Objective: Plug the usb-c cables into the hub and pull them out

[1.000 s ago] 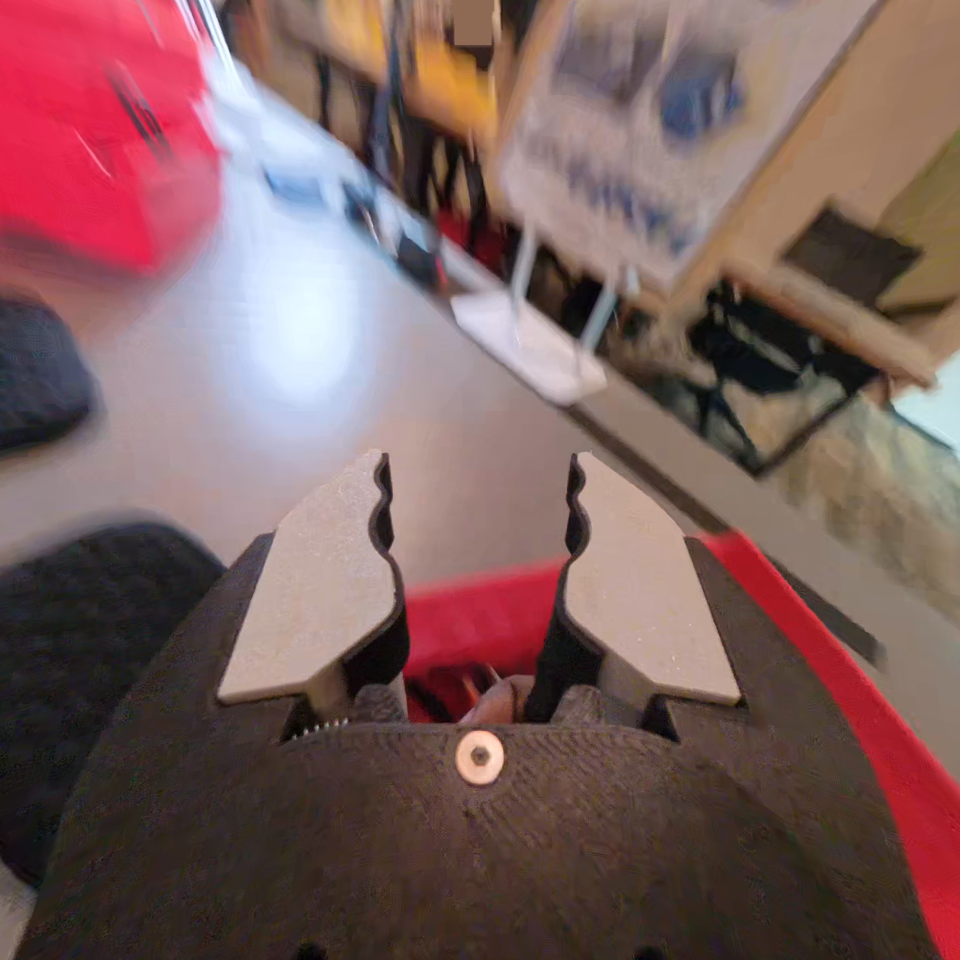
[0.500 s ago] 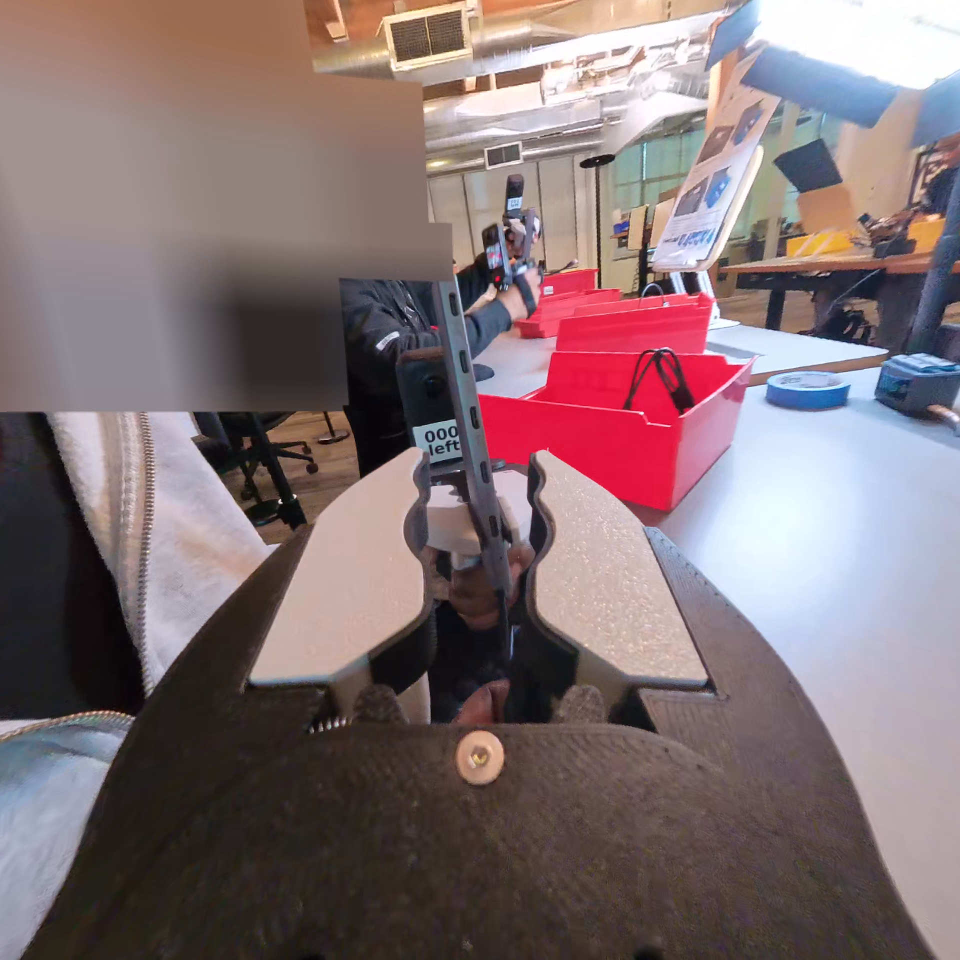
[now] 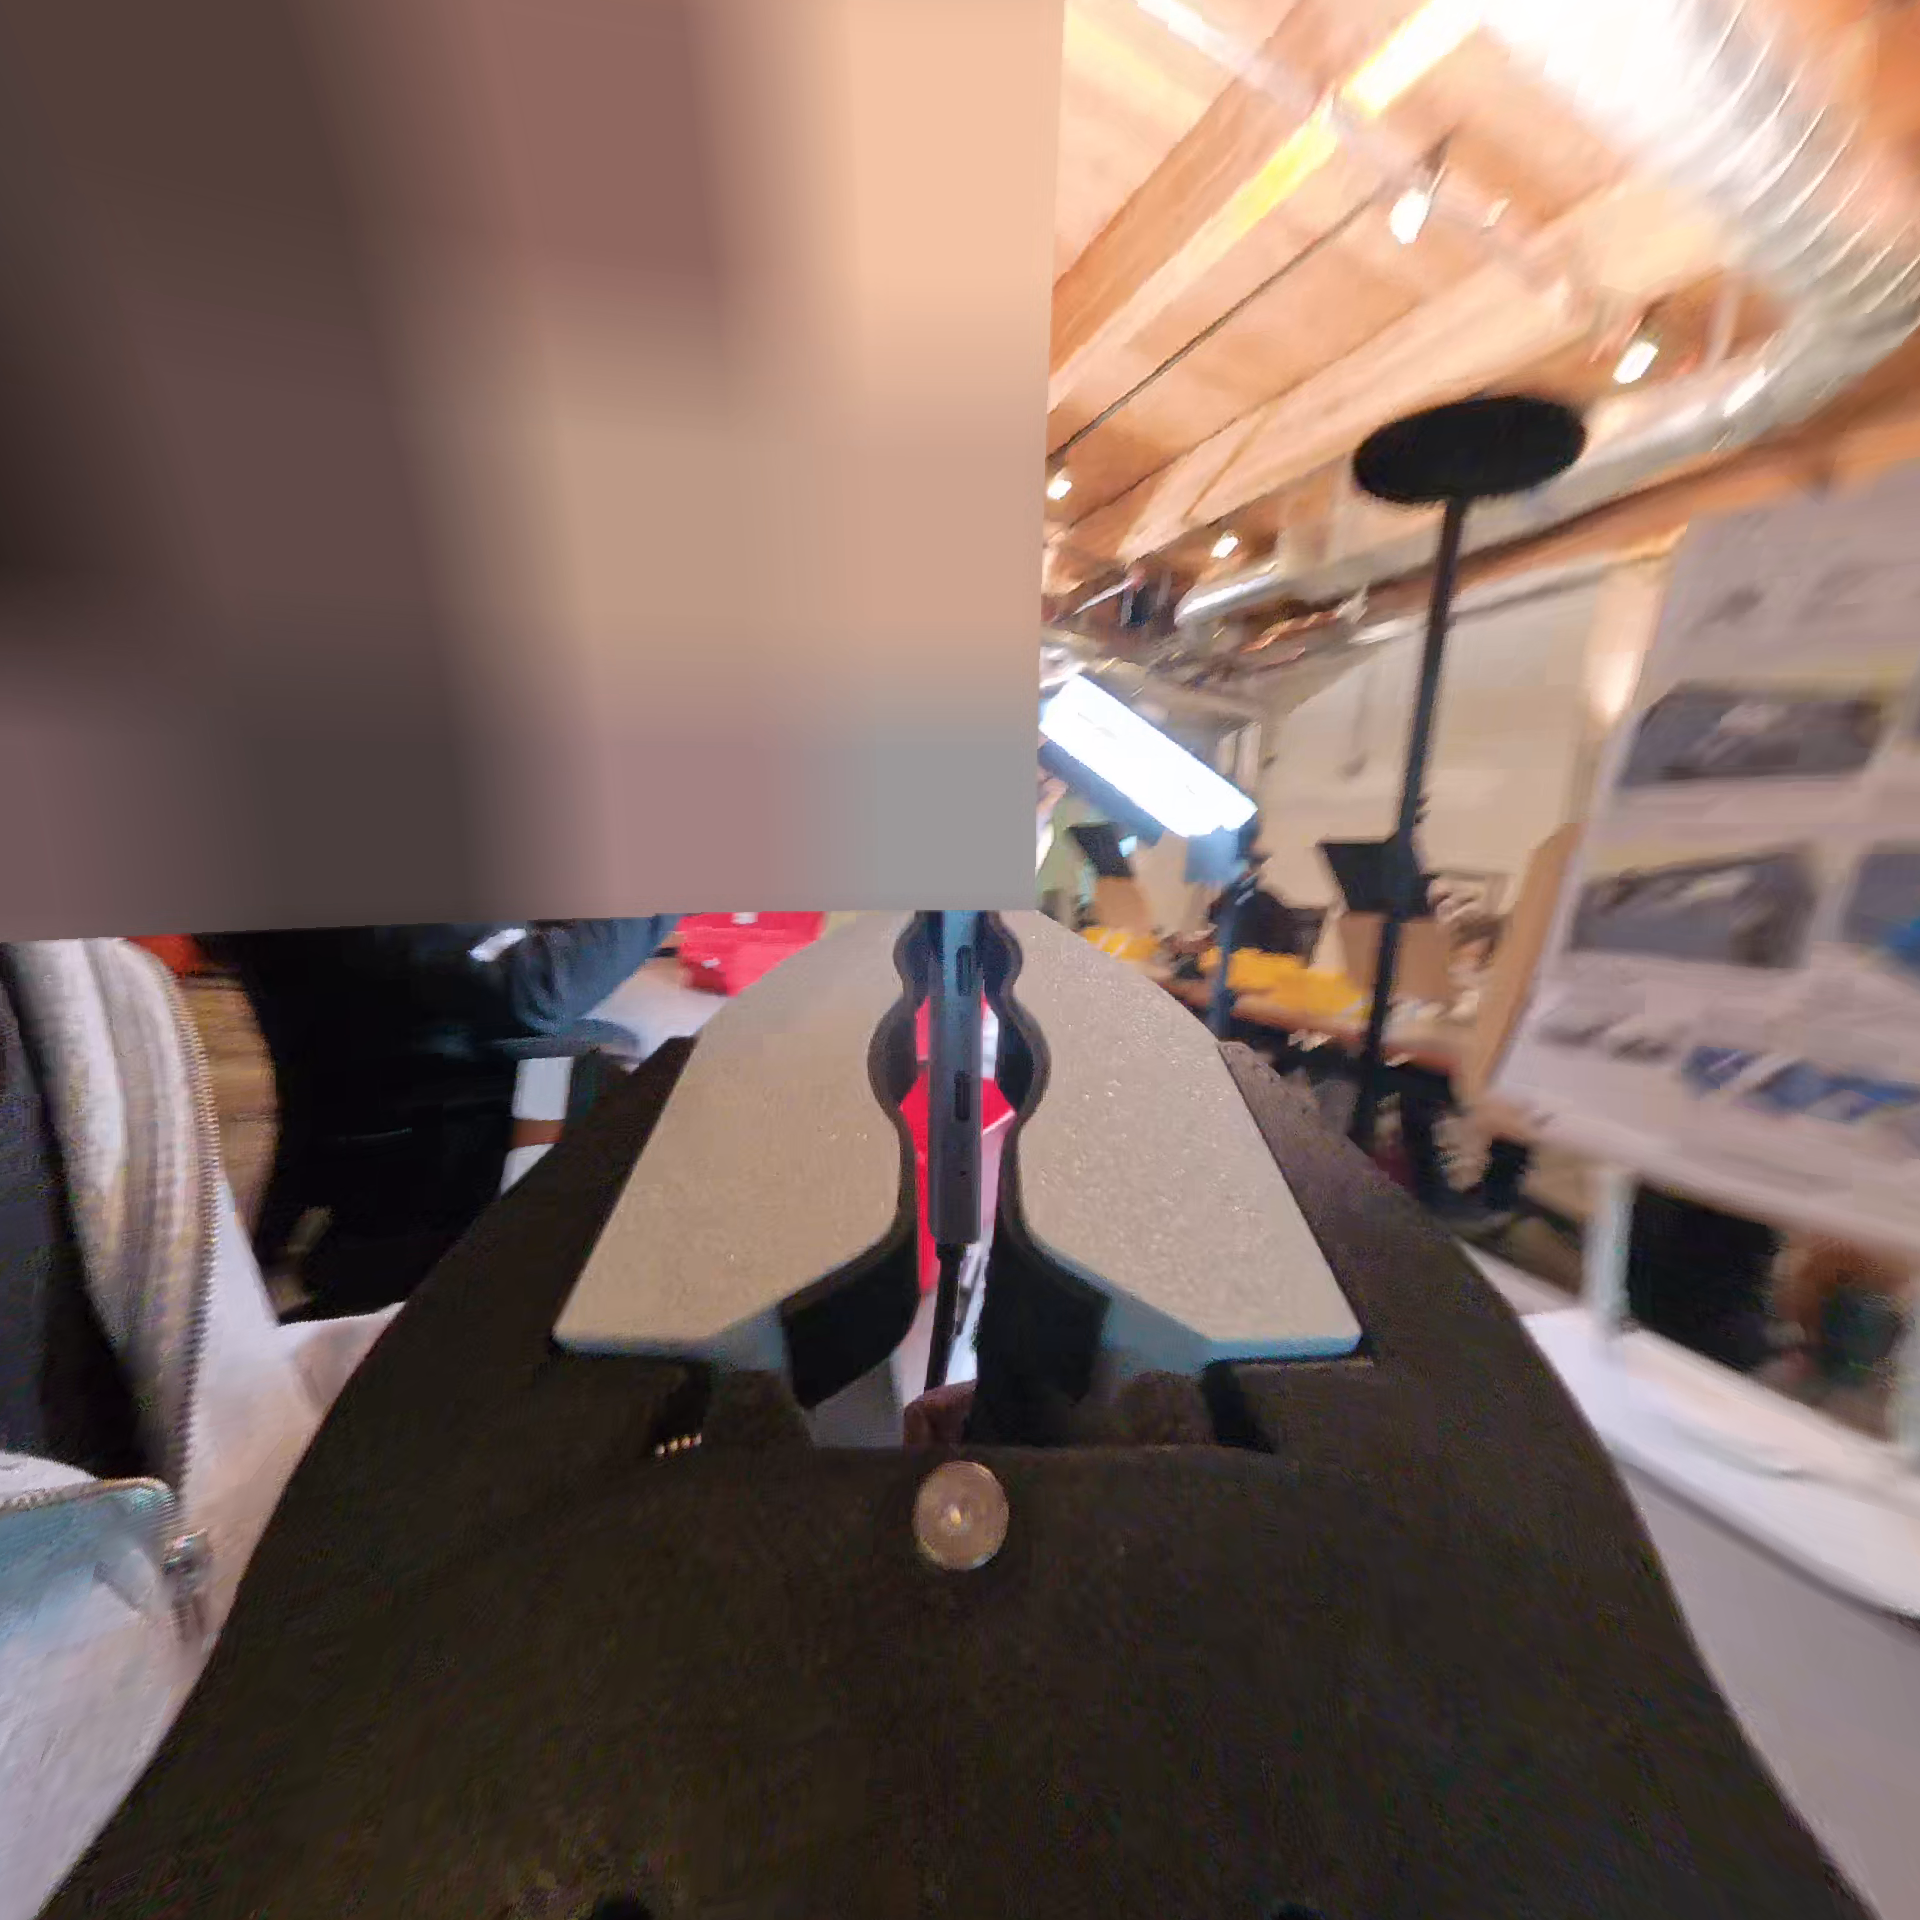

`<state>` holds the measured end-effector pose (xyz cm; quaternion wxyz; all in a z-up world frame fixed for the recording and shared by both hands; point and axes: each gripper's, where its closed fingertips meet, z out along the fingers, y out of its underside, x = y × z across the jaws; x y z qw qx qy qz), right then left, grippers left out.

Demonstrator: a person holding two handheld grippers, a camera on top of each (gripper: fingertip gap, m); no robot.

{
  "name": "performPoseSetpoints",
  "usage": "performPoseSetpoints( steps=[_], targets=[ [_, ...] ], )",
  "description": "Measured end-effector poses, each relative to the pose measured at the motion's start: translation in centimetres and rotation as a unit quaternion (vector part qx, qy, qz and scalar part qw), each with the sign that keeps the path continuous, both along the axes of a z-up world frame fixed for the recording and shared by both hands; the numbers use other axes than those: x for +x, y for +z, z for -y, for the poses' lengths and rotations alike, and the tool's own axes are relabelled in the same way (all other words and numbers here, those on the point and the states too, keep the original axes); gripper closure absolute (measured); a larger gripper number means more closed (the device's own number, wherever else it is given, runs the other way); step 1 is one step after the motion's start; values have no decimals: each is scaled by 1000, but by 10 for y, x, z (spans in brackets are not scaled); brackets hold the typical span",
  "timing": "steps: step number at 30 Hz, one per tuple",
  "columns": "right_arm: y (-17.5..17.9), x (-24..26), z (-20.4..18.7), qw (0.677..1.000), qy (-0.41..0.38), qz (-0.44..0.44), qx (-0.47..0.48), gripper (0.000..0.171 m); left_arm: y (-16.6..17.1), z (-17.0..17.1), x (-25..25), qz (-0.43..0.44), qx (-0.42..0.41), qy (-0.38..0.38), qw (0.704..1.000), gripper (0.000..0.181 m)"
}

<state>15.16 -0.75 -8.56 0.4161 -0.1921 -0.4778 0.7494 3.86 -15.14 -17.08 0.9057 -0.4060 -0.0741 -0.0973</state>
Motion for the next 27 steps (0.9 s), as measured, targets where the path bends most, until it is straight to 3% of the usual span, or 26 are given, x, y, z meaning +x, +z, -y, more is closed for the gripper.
performPoseSetpoints(
  steps=[3,6,11,14,19,27],
  targets=[
    [39,28,-35,990,-118,-66,49,162,-4,-7,2,-10,-23,7,1000,152],
    [71,48,-78,955,-248,-114,112,162,-9,-14,2,-15,-50,17,998,152],
    [81,43,-168,879,-429,-64,198,162,-15,-20,-5,5,-71,23,997,153],
    [59,18,-220,853,-466,22,235,162,-16,-20,-7,14,-73,21,997,153],
    [-11,-23,-302,811,-466,214,281,161,-18,-24,-5,6,-85,24,996,153],
    [-113,-46,-377,684,-449,401,412,162,-18,-25,-4,4,-88,18,996,153]
  ],
)
